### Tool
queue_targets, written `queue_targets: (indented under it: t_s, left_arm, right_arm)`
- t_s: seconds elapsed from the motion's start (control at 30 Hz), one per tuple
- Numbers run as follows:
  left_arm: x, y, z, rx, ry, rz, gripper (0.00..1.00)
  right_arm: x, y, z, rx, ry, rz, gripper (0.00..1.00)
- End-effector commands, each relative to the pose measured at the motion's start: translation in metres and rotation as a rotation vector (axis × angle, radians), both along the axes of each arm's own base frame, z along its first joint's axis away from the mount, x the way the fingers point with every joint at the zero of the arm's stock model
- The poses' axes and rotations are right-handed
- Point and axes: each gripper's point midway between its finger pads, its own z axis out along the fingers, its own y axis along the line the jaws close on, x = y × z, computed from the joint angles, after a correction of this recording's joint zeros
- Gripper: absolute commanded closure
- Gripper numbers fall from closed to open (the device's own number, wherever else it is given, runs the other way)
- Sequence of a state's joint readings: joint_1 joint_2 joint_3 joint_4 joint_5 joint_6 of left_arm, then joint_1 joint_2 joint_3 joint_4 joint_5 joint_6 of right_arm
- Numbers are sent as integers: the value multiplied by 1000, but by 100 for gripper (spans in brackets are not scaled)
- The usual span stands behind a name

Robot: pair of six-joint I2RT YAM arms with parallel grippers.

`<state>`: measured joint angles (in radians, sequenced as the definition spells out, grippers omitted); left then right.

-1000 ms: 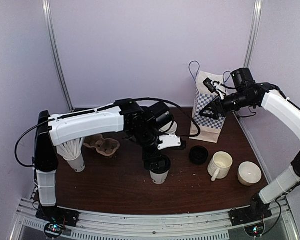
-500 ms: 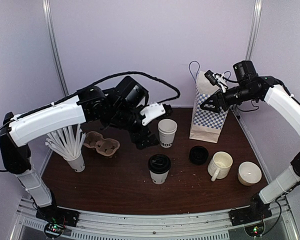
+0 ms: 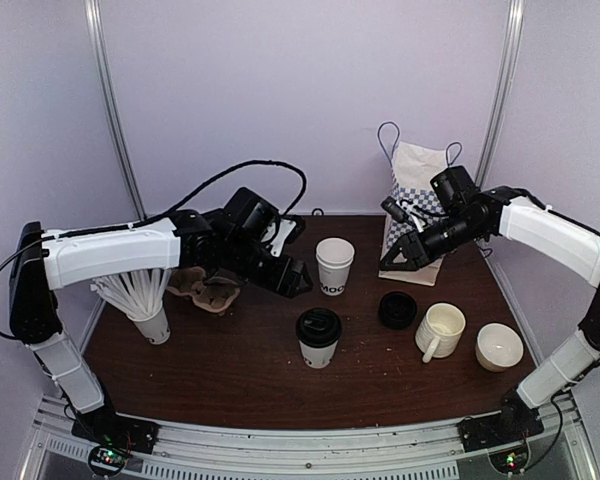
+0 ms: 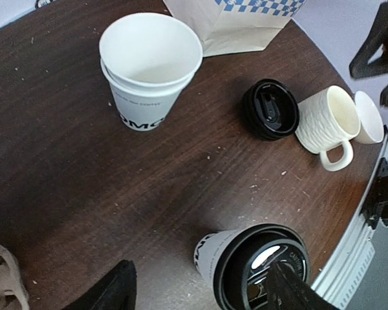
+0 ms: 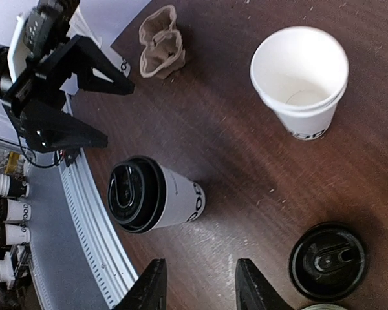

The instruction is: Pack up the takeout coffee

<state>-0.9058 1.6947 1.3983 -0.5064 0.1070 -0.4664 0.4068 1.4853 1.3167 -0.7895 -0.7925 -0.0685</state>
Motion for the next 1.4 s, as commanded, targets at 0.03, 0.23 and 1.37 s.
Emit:
queue_targets:
  t_s: [0.03, 0.23, 1.37]
  left_arm:
    - [-15, -13, -4, -138, 151, 29, 28]
    - [-30, -8, -19, -125, 224, 13, 31]
    - [-48, -1, -69, -15, 320, -40, 54]
  right_arm:
    - [-23, 23, -29, 45, 131, 57, 61]
    - [-49, 44, -48, 79, 229, 147, 59]
    - [-75, 94, -86, 134, 440, 253, 52]
